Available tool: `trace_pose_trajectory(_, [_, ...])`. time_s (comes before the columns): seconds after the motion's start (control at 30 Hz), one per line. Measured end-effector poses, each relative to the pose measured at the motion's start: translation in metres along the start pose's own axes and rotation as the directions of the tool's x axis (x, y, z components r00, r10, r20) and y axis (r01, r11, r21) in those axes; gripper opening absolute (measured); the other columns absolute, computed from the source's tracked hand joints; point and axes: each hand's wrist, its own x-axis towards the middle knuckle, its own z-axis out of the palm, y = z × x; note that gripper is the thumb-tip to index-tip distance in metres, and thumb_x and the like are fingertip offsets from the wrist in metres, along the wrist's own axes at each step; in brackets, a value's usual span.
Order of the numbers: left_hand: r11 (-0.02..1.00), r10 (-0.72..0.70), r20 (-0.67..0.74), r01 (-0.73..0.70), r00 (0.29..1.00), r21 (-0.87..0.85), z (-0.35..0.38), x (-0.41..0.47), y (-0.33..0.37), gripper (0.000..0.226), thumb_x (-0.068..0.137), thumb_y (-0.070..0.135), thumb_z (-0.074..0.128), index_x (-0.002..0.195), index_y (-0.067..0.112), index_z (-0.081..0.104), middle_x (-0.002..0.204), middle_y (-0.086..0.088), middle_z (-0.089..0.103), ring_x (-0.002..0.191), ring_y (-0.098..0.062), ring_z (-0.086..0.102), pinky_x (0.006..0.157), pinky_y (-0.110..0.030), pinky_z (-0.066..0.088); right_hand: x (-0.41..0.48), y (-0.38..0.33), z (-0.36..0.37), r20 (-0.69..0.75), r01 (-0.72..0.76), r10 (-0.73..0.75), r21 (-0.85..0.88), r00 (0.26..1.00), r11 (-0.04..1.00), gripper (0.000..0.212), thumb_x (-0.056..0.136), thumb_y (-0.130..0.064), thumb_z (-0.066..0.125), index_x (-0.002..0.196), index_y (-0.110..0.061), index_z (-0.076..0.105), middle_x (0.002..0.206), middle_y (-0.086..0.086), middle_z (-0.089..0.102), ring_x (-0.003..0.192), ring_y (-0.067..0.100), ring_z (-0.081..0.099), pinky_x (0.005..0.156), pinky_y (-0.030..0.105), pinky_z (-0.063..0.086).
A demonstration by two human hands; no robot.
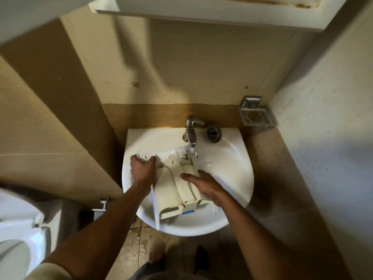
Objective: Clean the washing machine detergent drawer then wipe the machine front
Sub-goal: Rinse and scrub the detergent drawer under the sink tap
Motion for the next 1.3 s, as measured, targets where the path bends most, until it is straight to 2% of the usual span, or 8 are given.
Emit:
trace_pose_trajectory(0.2, [0.999, 0.036, -0.175, -0.029, 0.984, 0.038, 0.006, -0.023, -0.008, 0.047, 0.081, 0.037, 0.073, 0.107, 0.009, 0.046, 0.103, -0.012, 0.060, 0.109, -0.034, 0.054, 0.091, -0.043, 0.049, 0.024, 0.006, -0.019, 0.063, 0.019, -0.010, -0.152, 0.998, 0.988, 0.106, 0.062, -0.092, 0.046, 0.147, -0.028, 0.044, 0.150, -0.006, 0.048, 0.135, 0.019, 0.047, 0.114, 0.044, 0.036])
trace_pose_trajectory(0.33, [0.999, 0.051, -0.181, -0.048, 0.982, 0.023, 0.002, -0.034, -0.010, 0.038, 0.087, 0.034, 0.069, 0.111, 0.010, 0.053, 0.095, -0.006, 0.061, 0.090, -0.027, 0.059, 0.077, -0.032, 0.046, 0.023, 0.005, -0.024, 0.017, 0.072, -0.070, -0.221, 0.997, 0.973, 0.076, 0.087, -0.067, 0.045, 0.147, -0.020, 0.046, 0.151, -0.002, 0.046, 0.138, 0.021, 0.043, 0.116, 0.038, 0.032])
trace_pose_trajectory(0.5, [0.995, 0.053, 0.119, -0.062, 0.991, 0.078, -0.021, -0.032, -0.015, 0.030, 0.074, 0.030, 0.080, 0.076, 0.009, 0.057, 0.061, -0.002, 0.064, 0.056, -0.022, 0.054, 0.056, -0.032, 0.043, 0.030, 0.014, -0.048, 0.033, 0.139, -0.136, -0.342, 0.990, 0.929, 0.065, 0.092, -0.062, 0.051, 0.148, -0.029, 0.044, 0.151, -0.005, 0.047, 0.137, 0.017, 0.045, 0.111, 0.031, 0.035])
trace_pose_trajectory(0.6, [0.982, -0.006, 0.333, -0.057, 0.943, 0.179, -0.022, -0.038, -0.004, 0.017, 0.081, 0.018, 0.074, 0.080, 0.007, 0.061, 0.060, -0.002, 0.070, 0.051, -0.018, 0.056, 0.045, -0.024, 0.042, 0.032, -0.001, -0.066, 0.138, 0.184, -0.138, -0.421, 0.981, 0.888, 0.057, 0.098, -0.050, 0.051, 0.149, -0.027, 0.041, 0.151, -0.005, 0.045, 0.139, 0.018, 0.042, 0.108, 0.027, 0.032])
trace_pose_trajectory(0.77, [0.915, -0.087, 0.456, -0.110, 0.886, 0.387, -0.011, -0.054, 0.008, 0.028, 0.092, 0.022, 0.058, 0.087, -0.003, 0.070, 0.070, -0.008, 0.065, 0.058, -0.019, 0.059, 0.055, -0.026, 0.045, 0.056, -0.028, -0.078, 0.311, 0.267, -0.113, -0.515, 0.944, 0.815, 0.062, 0.098, -0.047, 0.053, 0.153, -0.026, 0.034, 0.157, -0.006, 0.036, 0.143, 0.015, 0.034, 0.119, 0.032, 0.026])
trace_pose_trajectory(1.0, [0.914, 0.026, 0.311, -0.149, 0.950, 0.377, 0.013, -0.075, -0.003, 0.030, 0.090, 0.008, 0.043, 0.064, -0.002, 0.056, 0.057, -0.010, 0.059, 0.049, -0.027, 0.058, 0.050, -0.042, 0.055, 0.093, -0.032, -0.061, 0.176, 0.275, -0.213, -0.672, 0.961, 0.688, 0.037, 0.097, -0.055, 0.046, 0.117, -0.026, 0.060, 0.123, 0.004, 0.062, 0.116, 0.027, 0.057, 0.095, 0.036, 0.045])
trace_pose_trajectory(1.1, [0.908, 0.066, 0.288, -0.177, 0.956, 0.380, 0.030, -0.086, -0.005, 0.034, 0.090, 0.005, 0.042, 0.056, 0.010, 0.046, 0.052, -0.003, 0.053, 0.045, -0.021, 0.052, 0.051, -0.036, 0.050, 0.098, -0.016, -0.063, 0.096, 0.287, -0.307, -0.688, 0.947, 0.667, 0.044, 0.097, -0.054, 0.044, 0.129, -0.027, 0.057, 0.136, 0.004, 0.059, 0.121, 0.028, 0.055, 0.101, 0.042, 0.045])
trace_pose_trajectory(1.3, [0.935, 0.095, 0.189, -0.152, 0.977, 0.320, 0.044, -0.091, -0.015, 0.026, 0.088, 0.004, 0.043, 0.063, 0.003, 0.049, 0.056, -0.010, 0.053, 0.049, -0.023, 0.051, 0.047, -0.031, 0.043, 0.087, -0.004, -0.057, 0.033, 0.252, -0.496, -0.889, 0.868, 0.383, 0.048, 0.103, -0.042, 0.028, 0.144, -0.022, 0.045, 0.147, 0.002, 0.048, 0.135, 0.024, 0.041, 0.109, 0.046, 0.031])
